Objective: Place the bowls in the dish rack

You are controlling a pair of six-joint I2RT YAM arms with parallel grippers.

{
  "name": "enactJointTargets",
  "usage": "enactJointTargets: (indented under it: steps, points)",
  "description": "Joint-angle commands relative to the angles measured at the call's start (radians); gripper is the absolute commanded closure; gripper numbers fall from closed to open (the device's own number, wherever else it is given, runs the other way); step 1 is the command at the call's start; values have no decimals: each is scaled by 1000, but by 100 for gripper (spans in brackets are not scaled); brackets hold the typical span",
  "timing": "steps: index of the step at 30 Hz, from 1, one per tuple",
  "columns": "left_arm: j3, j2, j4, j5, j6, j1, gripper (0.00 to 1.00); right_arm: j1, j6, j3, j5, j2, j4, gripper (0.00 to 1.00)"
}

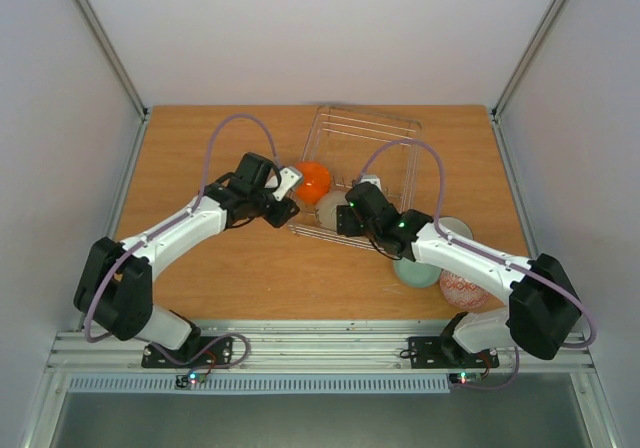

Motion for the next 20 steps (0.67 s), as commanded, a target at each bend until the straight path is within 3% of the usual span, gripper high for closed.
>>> enactJointTargets:
  steps: [1,8,14,20]
  points:
    - [-17,-37,65,-43,-13,8,63,7,10,21,43,-3,-35,21]
    - [-48,-131,122,-179,-26,72,58,10,-16,9,38,-39,-28,21]
    - [-47,-149,128,-190,-49,179,52,21,-16,-32,46,-86,-13,23]
    - [-44,-152,125,-198,-49,211,50,24,-4,-36,65,-95,-35,24]
